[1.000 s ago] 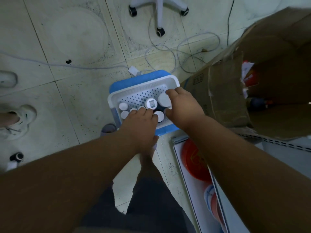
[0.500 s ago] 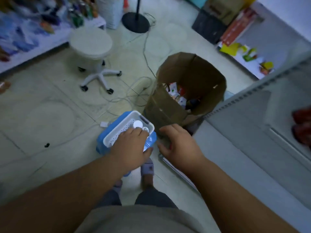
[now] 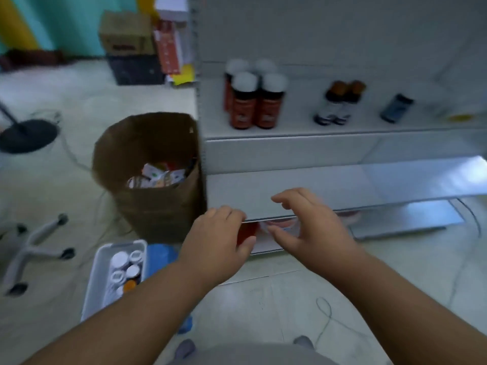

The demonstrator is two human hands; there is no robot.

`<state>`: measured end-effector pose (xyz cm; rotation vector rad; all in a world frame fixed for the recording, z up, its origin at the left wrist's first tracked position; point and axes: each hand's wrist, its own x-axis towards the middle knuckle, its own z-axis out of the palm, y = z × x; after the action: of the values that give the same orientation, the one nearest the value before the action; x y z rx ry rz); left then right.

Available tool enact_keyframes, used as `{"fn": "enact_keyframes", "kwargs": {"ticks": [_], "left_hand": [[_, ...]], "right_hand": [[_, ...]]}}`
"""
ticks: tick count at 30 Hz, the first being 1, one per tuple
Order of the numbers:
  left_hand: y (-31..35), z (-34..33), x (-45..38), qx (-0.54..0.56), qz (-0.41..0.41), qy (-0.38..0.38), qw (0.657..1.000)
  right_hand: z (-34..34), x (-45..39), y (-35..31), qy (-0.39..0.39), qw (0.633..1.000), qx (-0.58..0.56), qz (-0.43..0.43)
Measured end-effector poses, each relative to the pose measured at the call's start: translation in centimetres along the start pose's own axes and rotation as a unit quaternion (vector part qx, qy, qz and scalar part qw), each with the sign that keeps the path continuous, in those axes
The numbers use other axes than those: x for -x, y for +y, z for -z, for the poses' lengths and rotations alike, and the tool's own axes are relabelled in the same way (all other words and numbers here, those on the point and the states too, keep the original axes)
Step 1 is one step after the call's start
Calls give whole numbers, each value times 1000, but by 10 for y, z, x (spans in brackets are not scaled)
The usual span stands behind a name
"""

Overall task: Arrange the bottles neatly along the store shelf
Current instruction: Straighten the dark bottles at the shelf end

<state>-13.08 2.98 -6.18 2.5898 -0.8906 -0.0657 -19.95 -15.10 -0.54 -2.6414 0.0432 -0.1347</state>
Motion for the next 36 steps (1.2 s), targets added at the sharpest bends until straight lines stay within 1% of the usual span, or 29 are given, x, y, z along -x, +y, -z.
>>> {"fn": "enact_keyframes", "kwargs": {"ticks": [3,7,11,14,17,21,25,29,33,36], "left_hand": [[78,-35,-47,-3,-69,-19,997],[197,-89,-104,17,-141,-48,989],[305,-127,-155,27,-203,-79,976],[358,-148,-189,37,-236,-96,966],[407,-173,-235,18,-269,-119,956],[476,-204,-306,30,-315,-113,942],[557,-227,-378,27,-381,-139,914],[640,-246,-431,17,-433,-147,889],[711,-276,-469,11,-460,-143,876],[765,-306,-498,1,-453,-160,877]], "right_hand": [[47,38,72,60,996,-7,-64],[117,92,168,100,983,31,-150],[185,136,249,147,962,50,-223],[220,151,295,175,950,46,-254],[252,152,348,208,936,45,-279],[296,137,422,259,911,51,-316],[352,132,490,277,883,79,-371],[403,141,550,296,855,105,-412],[436,153,619,304,847,116,-421],[461,162,684,311,848,115,-414]]}}
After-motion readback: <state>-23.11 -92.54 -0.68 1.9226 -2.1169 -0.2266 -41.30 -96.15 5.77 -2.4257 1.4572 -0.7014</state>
